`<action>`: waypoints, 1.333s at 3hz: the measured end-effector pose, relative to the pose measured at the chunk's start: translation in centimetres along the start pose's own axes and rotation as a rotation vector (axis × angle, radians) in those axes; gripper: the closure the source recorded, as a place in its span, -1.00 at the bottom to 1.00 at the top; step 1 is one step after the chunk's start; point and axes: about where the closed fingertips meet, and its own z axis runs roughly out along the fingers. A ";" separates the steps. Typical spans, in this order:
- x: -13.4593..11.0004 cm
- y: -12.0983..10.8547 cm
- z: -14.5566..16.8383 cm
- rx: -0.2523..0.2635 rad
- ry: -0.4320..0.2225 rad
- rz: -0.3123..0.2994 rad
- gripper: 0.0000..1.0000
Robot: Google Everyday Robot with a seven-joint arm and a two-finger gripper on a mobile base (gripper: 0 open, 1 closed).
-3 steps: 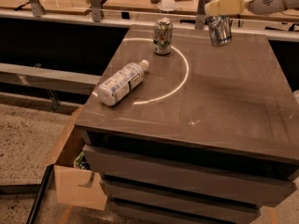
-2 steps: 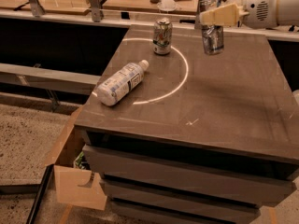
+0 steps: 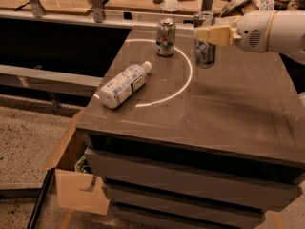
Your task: Place redbull can upright
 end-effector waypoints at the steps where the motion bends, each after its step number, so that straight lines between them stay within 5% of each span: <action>1: 1.3 0.6 1.1 -0.022 -0.063 0.008 1.00; 3: 3.7 0.9 2.5 -0.041 -0.102 0.044 1.00; 4: 4.8 1.0 3.0 -0.040 -0.114 0.062 0.71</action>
Offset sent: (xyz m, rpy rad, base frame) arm 0.0048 0.0188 -0.0487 0.1340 -0.0312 0.0278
